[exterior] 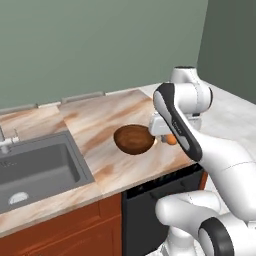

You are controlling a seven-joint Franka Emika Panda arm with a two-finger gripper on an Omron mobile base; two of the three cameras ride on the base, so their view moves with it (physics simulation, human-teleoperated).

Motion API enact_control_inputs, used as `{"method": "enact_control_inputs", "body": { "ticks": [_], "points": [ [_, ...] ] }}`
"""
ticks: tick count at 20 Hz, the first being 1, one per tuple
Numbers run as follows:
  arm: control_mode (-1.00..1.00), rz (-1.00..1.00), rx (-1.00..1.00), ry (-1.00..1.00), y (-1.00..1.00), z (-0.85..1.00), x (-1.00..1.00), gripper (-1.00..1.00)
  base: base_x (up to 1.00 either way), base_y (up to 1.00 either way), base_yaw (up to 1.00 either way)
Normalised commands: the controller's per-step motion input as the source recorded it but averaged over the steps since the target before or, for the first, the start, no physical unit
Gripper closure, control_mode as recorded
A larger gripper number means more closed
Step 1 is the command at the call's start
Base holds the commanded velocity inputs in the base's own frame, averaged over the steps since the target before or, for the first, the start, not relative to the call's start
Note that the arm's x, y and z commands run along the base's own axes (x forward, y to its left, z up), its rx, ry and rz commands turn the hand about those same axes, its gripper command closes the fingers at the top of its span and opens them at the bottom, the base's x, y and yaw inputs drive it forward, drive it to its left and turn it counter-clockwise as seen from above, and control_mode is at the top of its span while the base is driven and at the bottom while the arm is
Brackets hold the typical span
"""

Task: Gather the eggs and milk located in the vicinity of the sink area and place them right next to the bowl.

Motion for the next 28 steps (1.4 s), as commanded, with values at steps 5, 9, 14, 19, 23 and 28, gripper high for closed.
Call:
{"method": "enact_control_inputs", "body": {
  "ticks": [5,9,14,19,23,28],
  "points": [
    [1.0,0.0,0.0,0.0,0.0,0.0,0.0,1.0,0.76,0.28,-0.08],
    [1.0,0.0,0.0,0.0,0.0,0.0,0.0,1.0,0.21,0.08,-0.01],
    [1.0,0.0,0.0,0.0,0.0,0.0,0.0,1.0,0.0,0.0,0.0],
    [1.0,0.0,0.0,0.0,0.0,0.0,0.0,1.0,0.0,0.0,0.0],
    [1.0,0.0,0.0,0.0,0.0,0.0,0.0,1.0,0.0,0.0,0.0],
    [-1.0,0.04,0.02,-0.02,0.0,-0.1,0.09,1.0,0.02,0.0,0.0]
  ]
}}
